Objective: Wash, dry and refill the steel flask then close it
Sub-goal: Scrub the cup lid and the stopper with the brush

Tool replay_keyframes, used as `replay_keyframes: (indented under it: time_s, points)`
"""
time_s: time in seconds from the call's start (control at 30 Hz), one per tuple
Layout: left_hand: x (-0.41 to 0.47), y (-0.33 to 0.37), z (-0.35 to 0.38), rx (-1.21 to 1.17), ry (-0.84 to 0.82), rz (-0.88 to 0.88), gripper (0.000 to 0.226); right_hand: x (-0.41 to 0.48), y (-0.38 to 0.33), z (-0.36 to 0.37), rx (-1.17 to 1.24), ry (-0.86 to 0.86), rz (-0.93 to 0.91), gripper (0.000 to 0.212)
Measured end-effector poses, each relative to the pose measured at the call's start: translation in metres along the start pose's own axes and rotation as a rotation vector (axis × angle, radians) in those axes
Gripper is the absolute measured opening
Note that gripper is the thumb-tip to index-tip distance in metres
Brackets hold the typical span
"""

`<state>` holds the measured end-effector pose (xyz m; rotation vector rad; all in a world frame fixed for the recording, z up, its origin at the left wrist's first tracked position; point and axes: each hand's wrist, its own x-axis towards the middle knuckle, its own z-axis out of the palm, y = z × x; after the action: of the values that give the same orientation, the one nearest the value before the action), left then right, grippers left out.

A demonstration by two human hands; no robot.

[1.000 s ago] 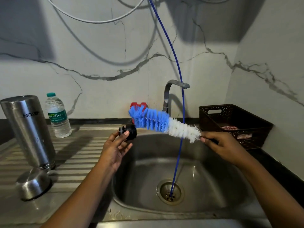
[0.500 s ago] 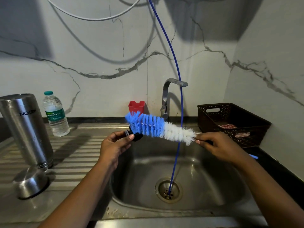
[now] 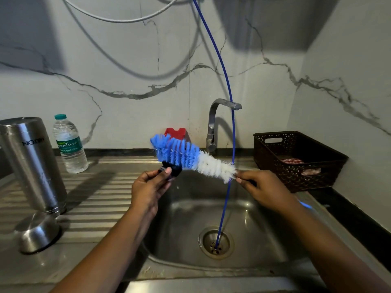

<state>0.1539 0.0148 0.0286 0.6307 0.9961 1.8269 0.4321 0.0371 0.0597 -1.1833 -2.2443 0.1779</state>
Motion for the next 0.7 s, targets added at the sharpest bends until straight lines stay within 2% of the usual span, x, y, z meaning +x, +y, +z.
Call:
replay_keyframes:
  time_s: [0.07, 0.13, 0.2, 0.3, 0.4, 0.5, 0.63, 0.7]
  points:
    - [0.004, 0.003, -0.004, -0.088, 0.015, -0.023, 0.017, -0.004, 0.006, -0.010, 0.045, -0.059, 0.051, 0.022]
    - [0.004, 0.005, -0.006, -0.146, -0.009, -0.043, 0.034, -0.009, 0.013, -0.019, 0.076, -0.101, 0.101, 0.021]
    - [0.002, 0.003, -0.003, -0.142, -0.048, -0.067, 0.043, -0.008, 0.009, -0.015, 0.064, -0.056, 0.081, 0.021]
    - [-0.001, 0.001, 0.001, -0.152, -0.045, -0.090, 0.023, 0.001, -0.002, 0.002, 0.040, 0.016, -0.015, 0.020]
    - [0.000, 0.006, -0.002, -0.200, 0.001, -0.094, 0.009, -0.006, 0.008, -0.008, 0.069, -0.034, 0.046, 0.020]
    - [-0.003, 0.007, 0.000, -0.207, -0.020, -0.106, 0.008, -0.010, 0.017, -0.013, 0.075, -0.046, 0.111, 0.020]
    - [-0.008, 0.005, 0.005, -0.225, -0.049, -0.115, 0.009, -0.002, -0.001, 0.006, 0.102, 0.007, -0.017, 0.018]
    - [-0.008, 0.009, 0.003, -0.262, -0.046, -0.107, 0.013, -0.004, 0.006, 0.002, 0.119, 0.011, 0.039, 0.018]
